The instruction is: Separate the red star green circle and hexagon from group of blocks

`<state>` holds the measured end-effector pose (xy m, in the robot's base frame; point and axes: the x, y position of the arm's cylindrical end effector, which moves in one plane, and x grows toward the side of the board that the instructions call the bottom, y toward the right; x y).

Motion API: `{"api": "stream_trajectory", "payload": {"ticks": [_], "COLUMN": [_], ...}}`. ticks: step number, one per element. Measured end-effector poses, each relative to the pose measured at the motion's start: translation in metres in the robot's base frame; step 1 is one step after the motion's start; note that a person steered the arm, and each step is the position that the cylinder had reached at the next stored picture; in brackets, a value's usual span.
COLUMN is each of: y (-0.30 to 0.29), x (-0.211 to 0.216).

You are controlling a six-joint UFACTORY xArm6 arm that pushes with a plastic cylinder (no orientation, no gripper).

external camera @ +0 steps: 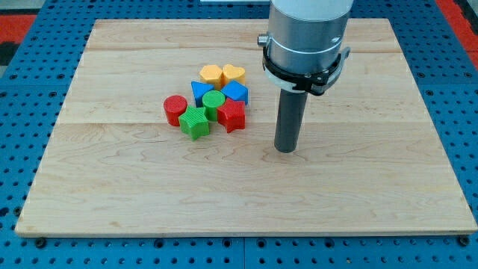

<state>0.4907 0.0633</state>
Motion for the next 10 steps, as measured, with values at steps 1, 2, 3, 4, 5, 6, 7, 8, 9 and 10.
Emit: {"api": "stream_trajectory", "payload": {"ticks": [1,2,3,4,5,6,7,8,9,10], "y": [0.0,-0.026,-0.048,-0.049,-0.066,-0.068,-0.074,-0.08,-0.116,-0.121], "x": [0.0,0.001,-0.003,-0.012,-0.029,-0.042,-0.042,-0.083,-0.114,-0.127]}}
